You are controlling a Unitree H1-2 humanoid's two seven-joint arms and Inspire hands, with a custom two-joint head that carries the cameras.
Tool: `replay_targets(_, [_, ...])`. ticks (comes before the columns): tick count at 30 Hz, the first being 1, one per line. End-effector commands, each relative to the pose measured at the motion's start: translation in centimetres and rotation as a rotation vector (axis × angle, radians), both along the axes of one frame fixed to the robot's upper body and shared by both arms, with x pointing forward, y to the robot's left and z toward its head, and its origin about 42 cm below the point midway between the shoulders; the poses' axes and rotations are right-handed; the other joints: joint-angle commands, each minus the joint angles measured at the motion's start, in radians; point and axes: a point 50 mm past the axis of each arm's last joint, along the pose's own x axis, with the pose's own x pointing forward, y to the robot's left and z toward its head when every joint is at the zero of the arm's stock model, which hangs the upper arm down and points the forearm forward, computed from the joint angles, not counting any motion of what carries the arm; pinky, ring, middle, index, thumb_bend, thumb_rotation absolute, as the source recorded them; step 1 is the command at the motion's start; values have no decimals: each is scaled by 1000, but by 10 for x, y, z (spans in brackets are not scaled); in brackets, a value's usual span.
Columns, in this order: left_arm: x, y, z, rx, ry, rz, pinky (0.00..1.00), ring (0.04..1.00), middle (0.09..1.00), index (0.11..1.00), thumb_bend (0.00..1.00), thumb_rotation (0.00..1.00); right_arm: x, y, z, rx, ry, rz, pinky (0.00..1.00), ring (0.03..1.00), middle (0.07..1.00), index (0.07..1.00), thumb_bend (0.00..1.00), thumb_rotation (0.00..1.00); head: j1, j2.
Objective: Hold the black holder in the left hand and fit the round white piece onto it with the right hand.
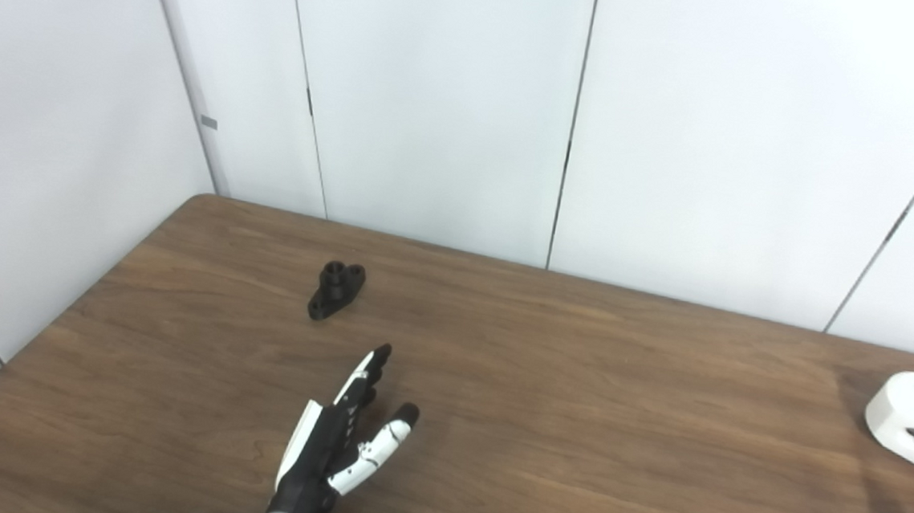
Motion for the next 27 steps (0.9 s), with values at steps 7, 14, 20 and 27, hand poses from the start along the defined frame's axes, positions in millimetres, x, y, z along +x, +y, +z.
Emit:
replay_targets(7, [11, 28, 50, 127, -52, 147, 940, 945, 950, 957, 825, 380, -15, 9, -21, 25, 67, -25, 1000, 975, 960, 986, 433, 1000, -3, 7])
replay_targets(14, [28, 60, 81, 363, 4, 255, 845, 936, 962, 955, 832, 412, -15, 13, -22, 31, 74, -21, 1000, 992, 968, 992, 484, 1000, -6, 8])
replay_targets(20, [44, 78, 84, 455, 24, 296, 934, 975, 979, 963, 829, 473, -16, 16, -22, 42, 72, -18, 1000, 988, 963, 990, 485, 1000, -6, -4])
replay_targets(27, [72, 98, 79, 579, 45, 340, 916, 995, 971, 938, 874, 535, -14, 18, -26, 39, 71, -14, 1000, 967, 958, 990, 459, 1000, 5, -12])
